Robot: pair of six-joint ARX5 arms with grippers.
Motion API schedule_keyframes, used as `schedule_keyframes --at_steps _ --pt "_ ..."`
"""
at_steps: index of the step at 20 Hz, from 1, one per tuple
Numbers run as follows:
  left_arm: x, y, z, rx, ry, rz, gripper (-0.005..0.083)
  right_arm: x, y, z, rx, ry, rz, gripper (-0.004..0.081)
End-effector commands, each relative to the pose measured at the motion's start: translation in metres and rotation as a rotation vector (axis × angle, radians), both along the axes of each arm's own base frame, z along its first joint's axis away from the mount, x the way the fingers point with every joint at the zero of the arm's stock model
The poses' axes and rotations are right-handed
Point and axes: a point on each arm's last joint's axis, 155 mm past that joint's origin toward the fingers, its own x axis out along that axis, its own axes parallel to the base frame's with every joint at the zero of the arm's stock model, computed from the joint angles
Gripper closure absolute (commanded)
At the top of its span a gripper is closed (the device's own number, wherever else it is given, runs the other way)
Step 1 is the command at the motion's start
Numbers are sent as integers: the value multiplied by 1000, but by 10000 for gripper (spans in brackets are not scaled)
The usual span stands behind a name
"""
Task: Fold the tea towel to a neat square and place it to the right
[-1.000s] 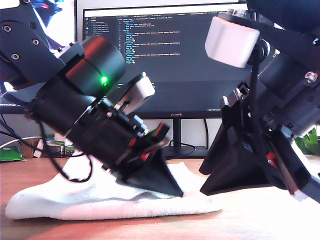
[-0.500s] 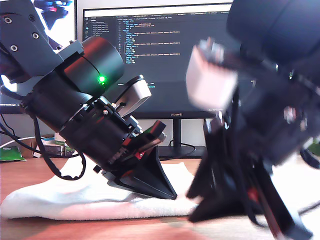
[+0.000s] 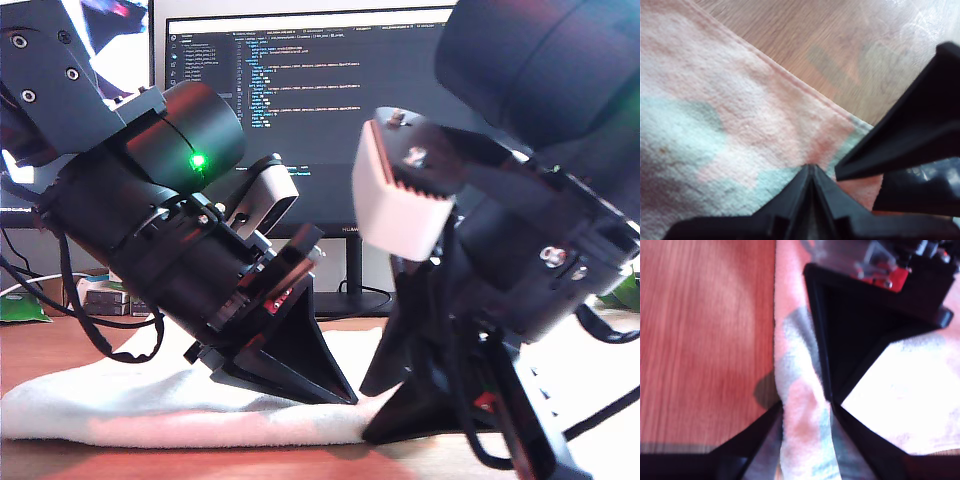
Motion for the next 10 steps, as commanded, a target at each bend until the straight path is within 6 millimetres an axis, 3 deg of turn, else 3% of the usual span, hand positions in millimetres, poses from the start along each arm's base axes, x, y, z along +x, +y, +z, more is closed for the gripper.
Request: schedule_keyframes --at_steps 1,10 --pt "-7 5 -9 18 28 -1 797 -9 -11 -21 -64 44 4 594" --pt "-8 8 6 -34 58 -13 797 -30 -24 -45 -138 151 24 783"
